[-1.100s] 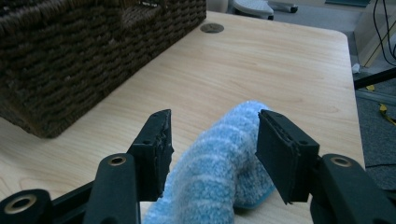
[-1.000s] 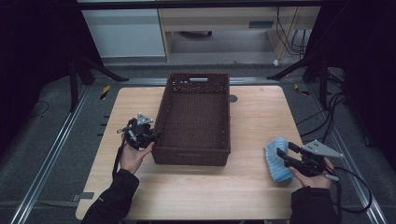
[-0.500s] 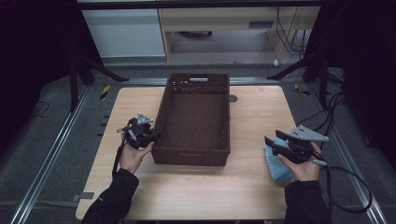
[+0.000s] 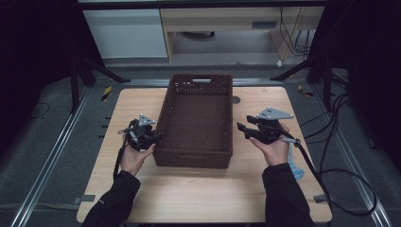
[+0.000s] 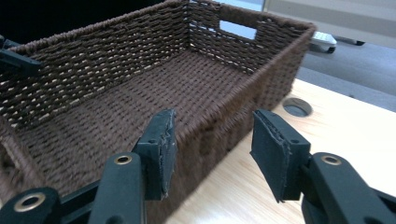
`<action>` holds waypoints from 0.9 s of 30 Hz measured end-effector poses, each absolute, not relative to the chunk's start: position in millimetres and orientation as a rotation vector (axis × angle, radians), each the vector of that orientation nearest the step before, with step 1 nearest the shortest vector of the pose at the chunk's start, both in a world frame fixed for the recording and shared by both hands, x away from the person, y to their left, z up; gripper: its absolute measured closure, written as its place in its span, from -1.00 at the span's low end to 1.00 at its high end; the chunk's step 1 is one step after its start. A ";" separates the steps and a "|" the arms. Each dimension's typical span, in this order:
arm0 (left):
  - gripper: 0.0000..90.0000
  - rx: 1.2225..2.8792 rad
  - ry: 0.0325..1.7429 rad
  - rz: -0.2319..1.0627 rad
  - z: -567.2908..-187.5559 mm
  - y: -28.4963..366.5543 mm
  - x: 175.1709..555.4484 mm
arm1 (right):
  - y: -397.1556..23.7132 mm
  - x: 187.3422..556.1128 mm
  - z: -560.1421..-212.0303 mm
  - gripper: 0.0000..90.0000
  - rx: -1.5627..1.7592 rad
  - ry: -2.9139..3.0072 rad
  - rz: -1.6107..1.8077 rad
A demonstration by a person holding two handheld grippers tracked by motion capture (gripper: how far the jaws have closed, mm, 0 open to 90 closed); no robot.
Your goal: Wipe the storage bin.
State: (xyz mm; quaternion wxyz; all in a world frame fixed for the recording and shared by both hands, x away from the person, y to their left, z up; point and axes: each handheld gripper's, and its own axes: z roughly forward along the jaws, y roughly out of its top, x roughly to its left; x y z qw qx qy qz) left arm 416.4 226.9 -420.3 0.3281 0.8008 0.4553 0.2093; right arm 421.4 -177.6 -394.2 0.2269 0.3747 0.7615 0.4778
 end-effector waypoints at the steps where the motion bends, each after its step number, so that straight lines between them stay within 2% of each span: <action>1: 0.59 2.097 1.190 0.550 -420.3 226.9 416.4 | -173.7 424.7 -395.7 0.14 1.033 2.106 1.321; 15: 0.51 2.087 1.175 0.564 -420.8 228.0 416.6 | -151.7 449.6 -421.2 0.31 1.098 2.166 1.317; 19: 0.47 2.078 1.177 0.574 -420.4 228.3 416.1 | -148.7 450.0 -424.7 0.44 1.099 2.171 1.332; 27: 0.17 2.049 1.206 0.578 -417.2 230.8 412.8 | -149.7 450.6 -424.3 0.50 1.106 2.187 1.336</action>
